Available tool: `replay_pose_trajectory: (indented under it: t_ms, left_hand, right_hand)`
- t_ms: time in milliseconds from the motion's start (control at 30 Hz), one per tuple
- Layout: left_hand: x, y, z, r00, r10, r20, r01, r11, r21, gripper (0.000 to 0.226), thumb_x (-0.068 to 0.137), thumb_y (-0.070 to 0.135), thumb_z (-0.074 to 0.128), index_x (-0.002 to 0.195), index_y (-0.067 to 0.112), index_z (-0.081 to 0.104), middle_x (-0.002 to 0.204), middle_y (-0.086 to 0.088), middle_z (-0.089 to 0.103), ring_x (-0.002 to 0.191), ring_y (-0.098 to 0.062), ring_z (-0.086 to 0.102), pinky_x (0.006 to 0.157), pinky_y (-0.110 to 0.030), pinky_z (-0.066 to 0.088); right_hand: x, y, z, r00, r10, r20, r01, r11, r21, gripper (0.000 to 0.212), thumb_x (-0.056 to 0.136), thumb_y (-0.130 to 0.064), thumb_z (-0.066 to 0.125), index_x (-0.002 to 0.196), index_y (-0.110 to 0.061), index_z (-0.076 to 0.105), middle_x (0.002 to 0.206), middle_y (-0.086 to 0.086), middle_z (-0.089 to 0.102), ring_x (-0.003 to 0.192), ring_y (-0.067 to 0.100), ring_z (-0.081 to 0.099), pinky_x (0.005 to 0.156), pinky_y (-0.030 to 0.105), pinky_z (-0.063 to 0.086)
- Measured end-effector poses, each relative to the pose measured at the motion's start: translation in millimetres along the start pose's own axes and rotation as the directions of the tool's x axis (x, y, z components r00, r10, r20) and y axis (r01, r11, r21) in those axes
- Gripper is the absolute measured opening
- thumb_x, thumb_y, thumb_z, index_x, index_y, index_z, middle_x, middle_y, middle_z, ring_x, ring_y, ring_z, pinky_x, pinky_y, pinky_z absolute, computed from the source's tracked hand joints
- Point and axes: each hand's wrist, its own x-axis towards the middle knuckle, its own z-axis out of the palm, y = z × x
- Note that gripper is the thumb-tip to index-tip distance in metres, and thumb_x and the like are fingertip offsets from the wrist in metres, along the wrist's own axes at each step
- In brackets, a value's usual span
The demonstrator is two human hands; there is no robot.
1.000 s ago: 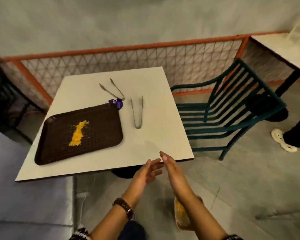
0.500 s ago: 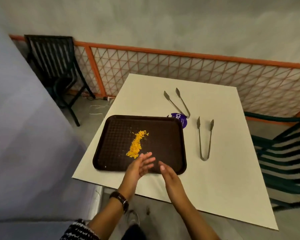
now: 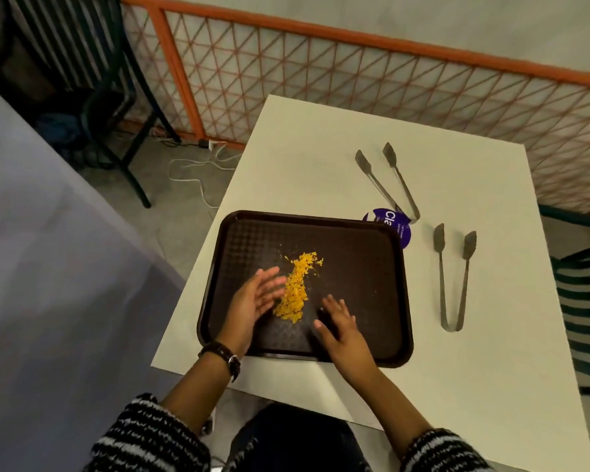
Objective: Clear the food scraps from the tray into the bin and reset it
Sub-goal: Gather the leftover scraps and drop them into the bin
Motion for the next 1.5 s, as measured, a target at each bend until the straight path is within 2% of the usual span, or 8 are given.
replay_pose_trajectory:
  t_ms: [200, 400, 600, 733, 1033, 1233, 1367, 1500]
  left_hand:
    - [14, 9, -14, 0.997, -0.017, -0.082, 0.016, 1.000, -0.010, 0.038, 0.099, 0.040, 0.023, 0.111, 0.032, 0.058, 0.120, 0.001, 0.064, 0.108, -0.012, 0.060, 0.102, -0.035, 0.039]
    - [18, 11, -39, 0.971, -0.012, -0.238, -0.014, 0.994, -0.107, 0.038, 0.098, 0.039, 0.025, 0.109, 0.029, 0.060, 0.116, 0.001, 0.065, 0.111, -0.018, 0.060, 0.105, -0.039, 0.039]
    - [16, 3, -60, 0.941, -0.050, -0.335, 0.001, 0.989, -0.145, 0.040, 0.098, 0.039, 0.024, 0.107, 0.028, 0.061, 0.114, 0.000, 0.065, 0.112, -0.022, 0.059, 0.104, -0.039, 0.040]
    - [16, -6, -73, 0.932, -0.107, -0.345, 0.040, 0.980, -0.195, 0.045, 0.099, 0.037, 0.025, 0.121, 0.016, 0.057, 0.116, -0.003, 0.064, 0.107, -0.021, 0.059, 0.102, -0.036, 0.041]
    - [19, -12, -85, 0.931, -0.148, -0.333, 0.082, 0.975, -0.205, 0.041, 0.099, 0.033, 0.027, 0.119, 0.013, 0.056, 0.111, -0.006, 0.063, 0.102, -0.023, 0.059, 0.103, -0.040, 0.039]
    - [24, -13, -82, 0.960, -0.127, -0.250, 0.099, 0.988, -0.121, 0.038, 0.099, 0.035, 0.026, 0.112, 0.020, 0.059, 0.110, -0.002, 0.065, 0.100, -0.018, 0.061, 0.099, -0.034, 0.041]
    - [31, -11, -73, 0.976, -0.121, -0.178, 0.115, 0.992, -0.045, 0.037, 0.099, 0.037, 0.026, 0.110, 0.026, 0.059, 0.110, 0.001, 0.065, 0.103, -0.016, 0.061, 0.098, -0.032, 0.042]
    - [42, -8, -60, 0.987, -0.130, -0.090, 0.133, 0.991, 0.029, 0.035, 0.099, 0.038, 0.027, 0.108, 0.030, 0.060, 0.114, 0.001, 0.066, 0.106, -0.014, 0.061, 0.096, -0.030, 0.042]
  right_hand:
    - [68, 9, -26, 0.981, -0.150, 0.127, 0.174, 0.962, -0.209, 0.057, 0.095, -0.036, 0.045, 0.146, -0.019, 0.025, 0.157, -0.005, 0.011, 0.145, 0.010, -0.001, 0.115, 0.032, -0.007]
    - [148, 15, -39, 0.951, -0.253, 0.177, 0.297, 0.905, -0.303, 0.059, 0.095, -0.038, 0.044, 0.147, -0.018, 0.025, 0.156, -0.003, 0.017, 0.144, 0.008, 0.004, 0.116, 0.032, -0.006]
    - [188, 15, -19, 0.936, -0.310, 0.167, 0.350, 0.877, -0.331, 0.050, 0.098, -0.029, 0.039, 0.145, -0.014, 0.032, 0.155, 0.005, 0.024, 0.145, 0.012, 0.009, 0.115, 0.033, -0.008]
    - [184, 16, 0, 0.929, -0.346, 0.129, 0.369, 0.854, -0.366, 0.050, 0.097, -0.031, 0.034, 0.144, -0.011, 0.034, 0.155, 0.006, 0.025, 0.144, 0.012, 0.011, 0.117, 0.034, -0.007]
    - [141, 5, 28, 0.805, -0.457, 0.379, 0.546, 0.821, -0.168, 0.045, 0.097, -0.019, 0.034, 0.138, -0.005, 0.042, 0.148, 0.009, 0.038, 0.141, 0.016, 0.025, 0.119, 0.033, 0.007]
    - [108, 0, 33, 0.893, -0.382, 0.240, 0.390, 0.921, 0.013, 0.040, 0.096, -0.018, 0.033, 0.128, -0.006, 0.053, 0.136, 0.009, 0.053, 0.131, 0.018, 0.045, 0.118, 0.032, 0.022]
    - [88, 10, 27, 0.967, -0.252, -0.021, 0.253, 0.968, 0.009, 0.046, 0.095, -0.026, 0.040, 0.140, -0.016, 0.038, 0.147, 0.001, 0.037, 0.141, 0.014, 0.027, 0.120, 0.036, 0.010]
    - [66, 28, 27, 0.985, -0.173, 0.021, 0.171, 0.939, -0.299, 0.092, 0.078, -0.062, 0.056, 0.149, -0.022, 0.013, 0.157, -0.011, 0.002, 0.145, 0.006, -0.010, 0.115, 0.033, -0.015]
